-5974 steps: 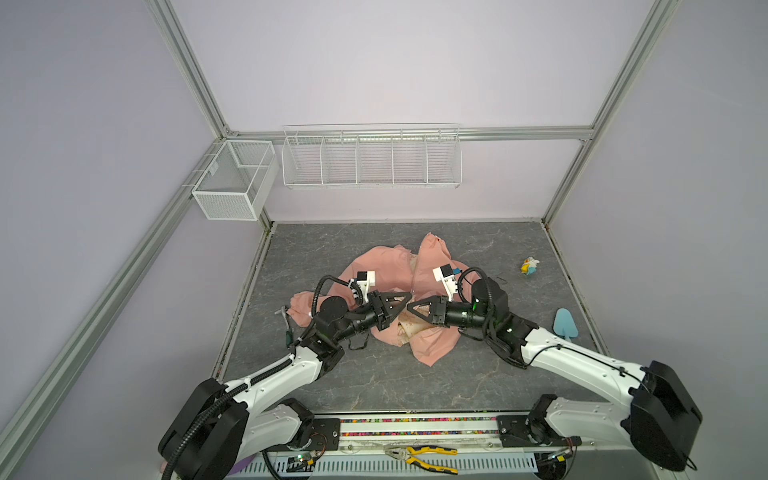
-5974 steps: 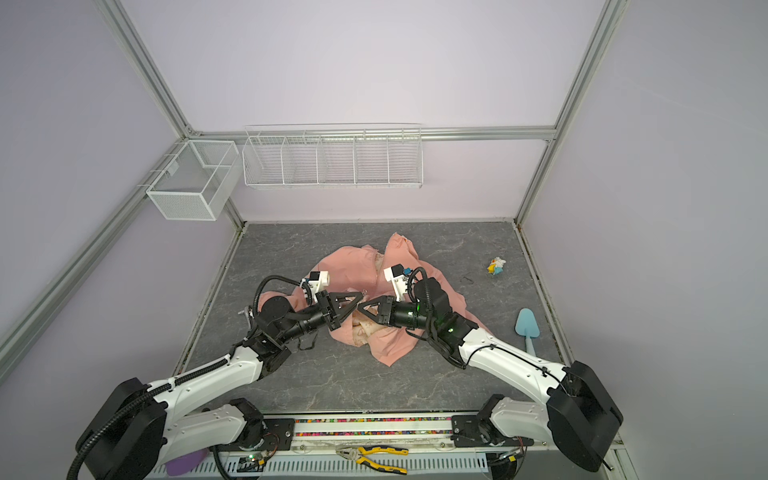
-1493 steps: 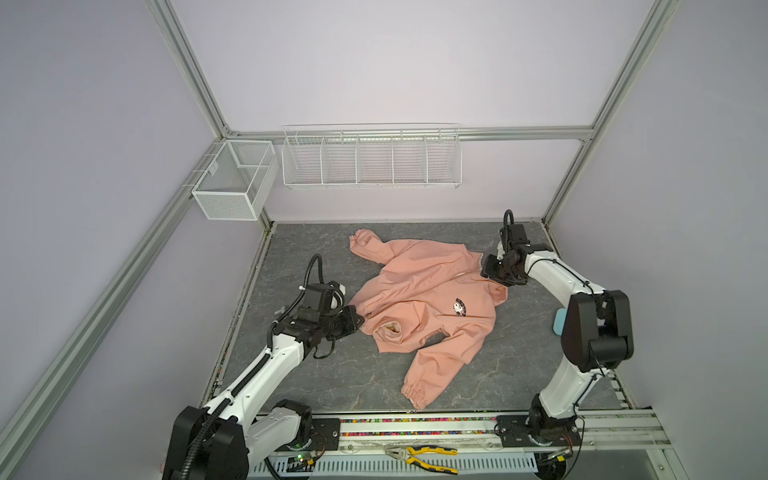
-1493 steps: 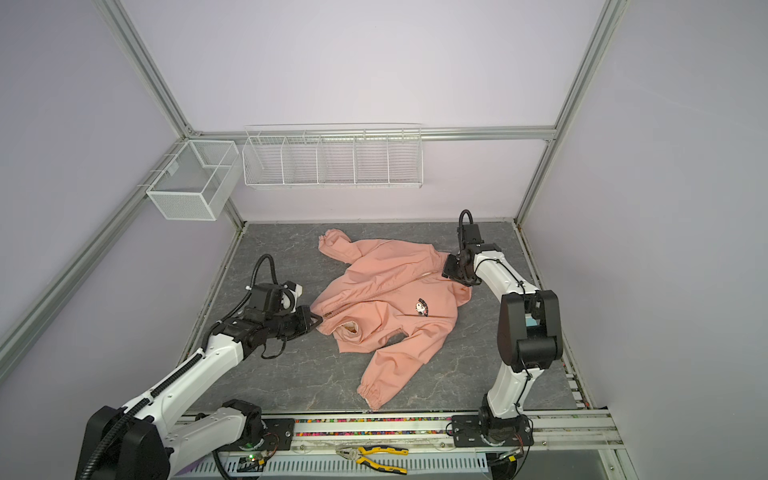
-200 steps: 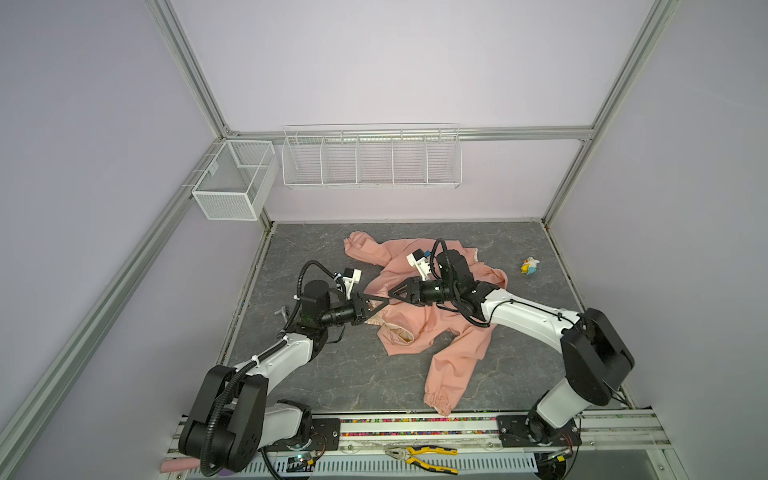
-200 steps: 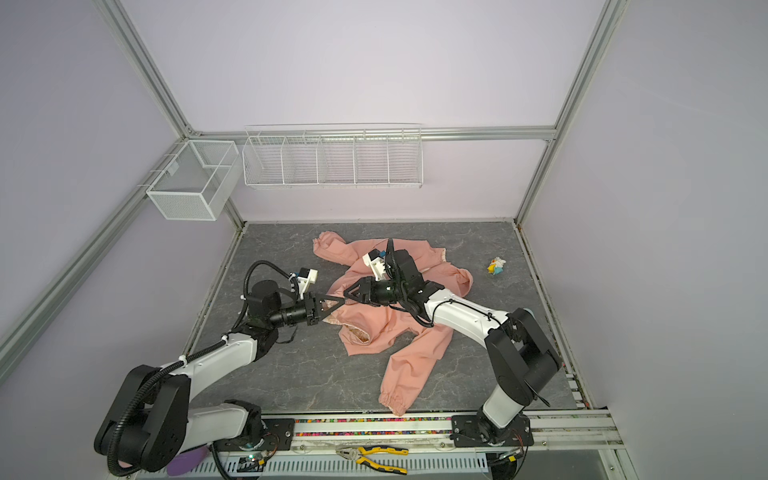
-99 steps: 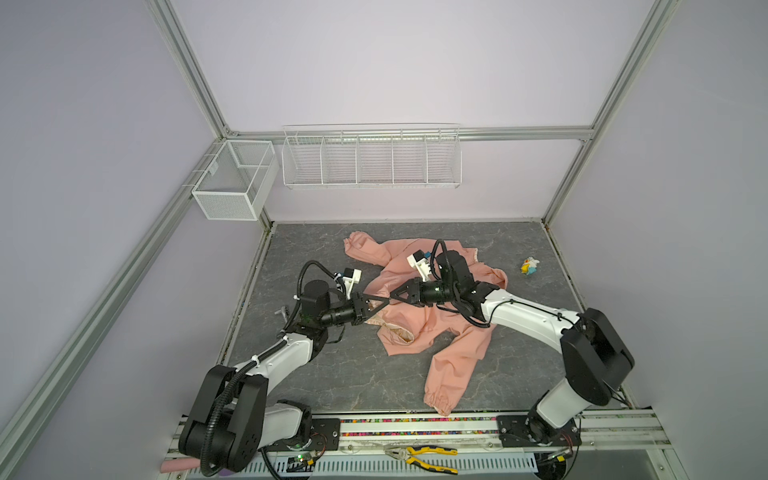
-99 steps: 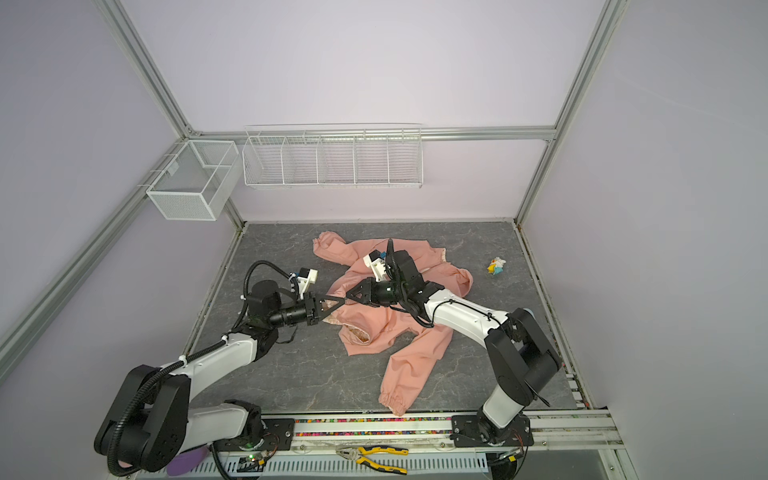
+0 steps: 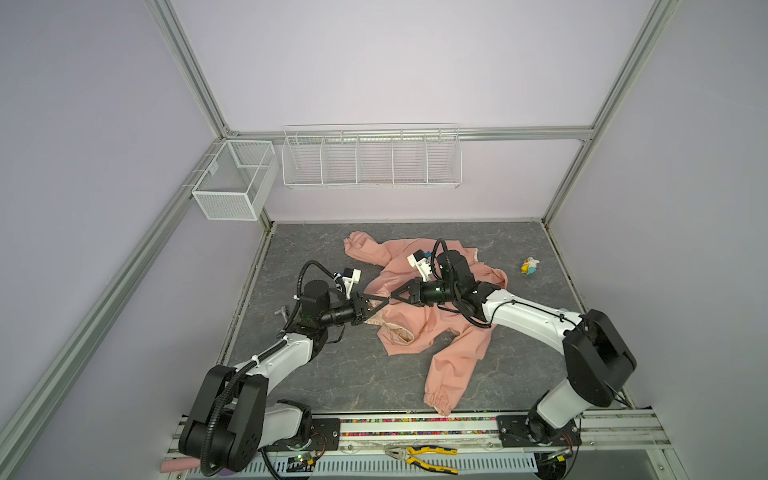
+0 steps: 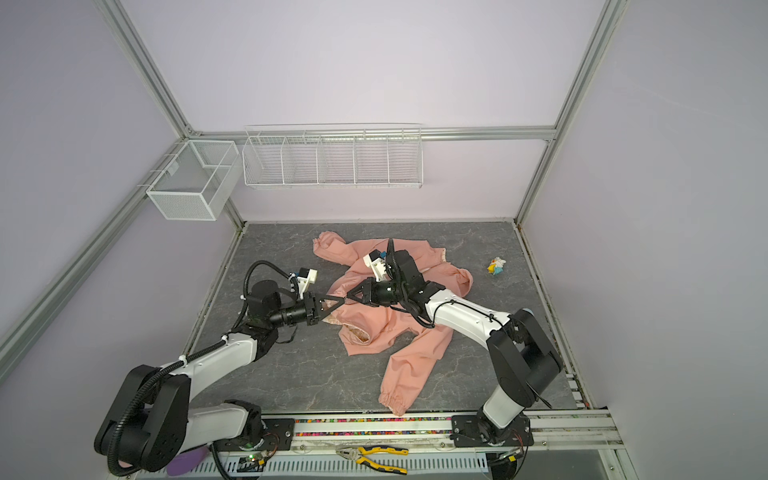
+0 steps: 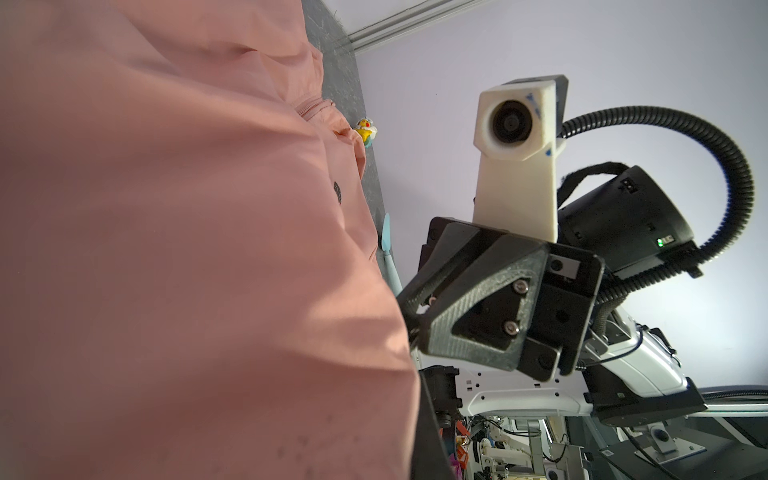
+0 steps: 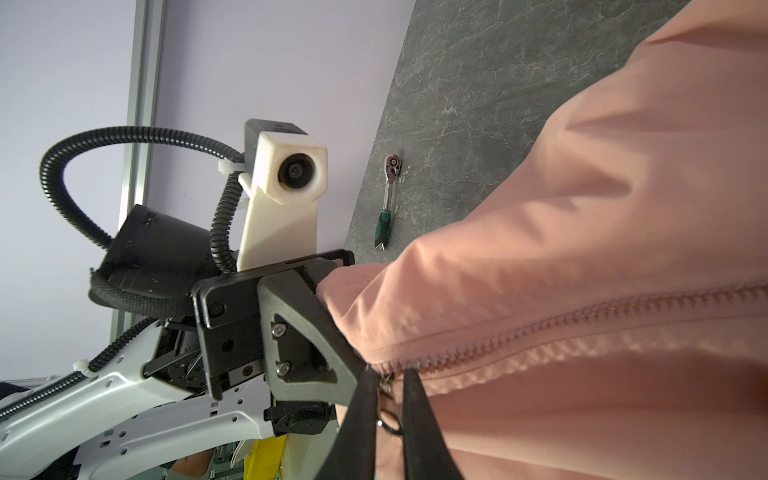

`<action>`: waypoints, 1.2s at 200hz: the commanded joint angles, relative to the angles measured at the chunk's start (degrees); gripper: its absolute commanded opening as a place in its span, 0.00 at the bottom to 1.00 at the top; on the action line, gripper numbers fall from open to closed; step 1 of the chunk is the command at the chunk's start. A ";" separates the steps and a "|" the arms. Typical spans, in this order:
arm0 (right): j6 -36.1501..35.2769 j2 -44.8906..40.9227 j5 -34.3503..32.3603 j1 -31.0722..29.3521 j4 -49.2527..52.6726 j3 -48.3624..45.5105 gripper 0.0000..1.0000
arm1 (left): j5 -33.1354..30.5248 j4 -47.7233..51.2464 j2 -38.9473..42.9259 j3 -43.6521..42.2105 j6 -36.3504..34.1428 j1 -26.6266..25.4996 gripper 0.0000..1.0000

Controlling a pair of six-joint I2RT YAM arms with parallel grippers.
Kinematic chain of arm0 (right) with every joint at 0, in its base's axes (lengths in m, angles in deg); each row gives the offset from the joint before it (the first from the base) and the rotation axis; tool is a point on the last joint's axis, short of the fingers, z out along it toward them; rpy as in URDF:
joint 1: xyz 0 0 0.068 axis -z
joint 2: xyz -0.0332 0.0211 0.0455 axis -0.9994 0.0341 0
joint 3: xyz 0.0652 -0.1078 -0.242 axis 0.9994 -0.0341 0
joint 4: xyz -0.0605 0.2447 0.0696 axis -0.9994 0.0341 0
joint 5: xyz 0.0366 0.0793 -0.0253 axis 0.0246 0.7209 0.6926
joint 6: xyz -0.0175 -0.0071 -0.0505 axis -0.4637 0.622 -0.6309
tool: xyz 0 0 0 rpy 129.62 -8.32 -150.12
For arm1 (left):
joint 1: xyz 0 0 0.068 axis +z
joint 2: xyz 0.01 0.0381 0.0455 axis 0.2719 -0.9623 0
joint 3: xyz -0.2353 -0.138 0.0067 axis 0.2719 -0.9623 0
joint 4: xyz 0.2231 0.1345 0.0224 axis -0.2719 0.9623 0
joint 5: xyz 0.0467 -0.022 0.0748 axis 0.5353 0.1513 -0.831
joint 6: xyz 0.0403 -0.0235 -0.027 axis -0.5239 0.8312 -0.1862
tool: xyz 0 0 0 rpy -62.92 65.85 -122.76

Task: Zip up the jacket

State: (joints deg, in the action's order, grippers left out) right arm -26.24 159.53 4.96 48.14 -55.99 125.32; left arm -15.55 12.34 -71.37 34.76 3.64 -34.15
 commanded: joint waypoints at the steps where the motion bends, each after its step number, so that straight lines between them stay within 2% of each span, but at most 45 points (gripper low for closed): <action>1: -0.44 -1.10 0.05 -0.36 0.28 -0.49 0.13 | 0.97 -2.39 0.97 1.30 0.27 -0.08 0.00; 24: -0.42 -0.83 0.23 -0.45 0.19 -0.24 0.13 | 0.92 -2.28 1.00 1.36 0.27 -0.05 0.00; 45: -0.53 -0.64 0.29 -0.63 0.23 0.11 0.07 | 1.00 -2.30 1.12 1.32 0.41 -0.08 0.00; 82: -1.31 -0.79 -1.95 -0.62 3.05 0.81 0.07 | 0.84 0.00 2.06 1.61 -0.12 -0.05 0.00; 121: -2.11 -1.16 -5.94 -0.61 6.00 1.39 0.07 | -0.31 4.32 3.75 1.49 -2.09 -0.07 0.22; 138: -2.34 -1.02 -6.74 -0.52 6.82 1.74 0.07 | -1.43 7.69 4.46 1.68 -3.71 -0.02 0.25; 165: -2.76 -1.25 -7.97 -0.51 7.73 1.96 0.07 | -2.92 13.61 5.03 2.45 -6.71 -0.04 0.24; 192: -3.40 -1.43 -9.02 -0.46 9.01 2.14 0.07 | -4.02 15.40 5.52 2.43 -7.51 -0.05 0.20; 240: -4.96 -2.64 -11.93 -0.44 11.57 2.13 0.07 | -5.30 16.32 5.86 2.44 -7.65 0.00 0.04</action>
State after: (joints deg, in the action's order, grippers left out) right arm -29.41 159.53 -4.44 47.44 -46.35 126.33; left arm -19.72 27.45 -66.54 35.68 -2.87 -34.15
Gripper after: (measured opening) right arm 0.069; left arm 0.068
